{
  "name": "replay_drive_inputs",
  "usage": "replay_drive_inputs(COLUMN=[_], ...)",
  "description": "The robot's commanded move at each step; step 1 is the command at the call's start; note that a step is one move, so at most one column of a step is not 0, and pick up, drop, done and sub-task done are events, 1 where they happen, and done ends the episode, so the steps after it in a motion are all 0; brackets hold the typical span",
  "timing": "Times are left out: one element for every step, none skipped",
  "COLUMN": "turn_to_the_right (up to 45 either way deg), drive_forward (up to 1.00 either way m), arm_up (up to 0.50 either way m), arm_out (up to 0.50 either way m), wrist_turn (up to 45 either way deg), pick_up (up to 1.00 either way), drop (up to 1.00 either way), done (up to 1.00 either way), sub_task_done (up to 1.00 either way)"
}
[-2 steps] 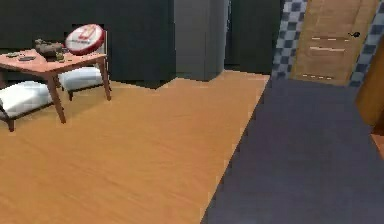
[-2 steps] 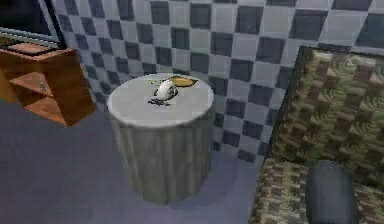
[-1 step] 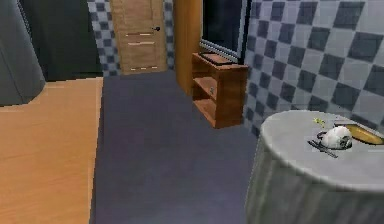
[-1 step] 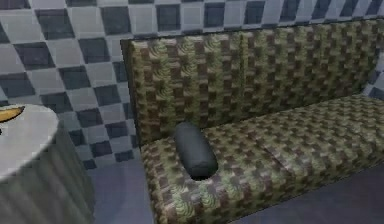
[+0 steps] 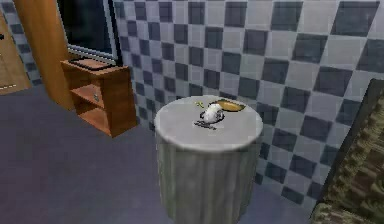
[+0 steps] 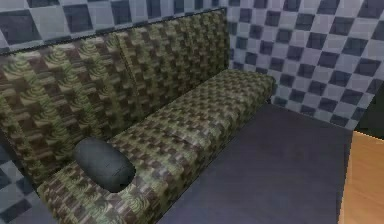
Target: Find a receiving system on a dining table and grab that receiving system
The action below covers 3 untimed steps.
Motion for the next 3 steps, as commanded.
replay_drive_inputs(turn_to_the_right=[0.0,-45.0,-24.0], drive_forward=[0.65,0.00,0.00], arm_up=[0.00,0.00,0.00], arm_out=[0.00,0.00,0.00], wrist_turn=[0.0,0.0,0.0], pick_up=[0.00,0.00,0.00], drop=[0.00,0.00,0.00], done=[0.00,0.00,0.00], sub_task_done=[0.00,0.00,0.00])
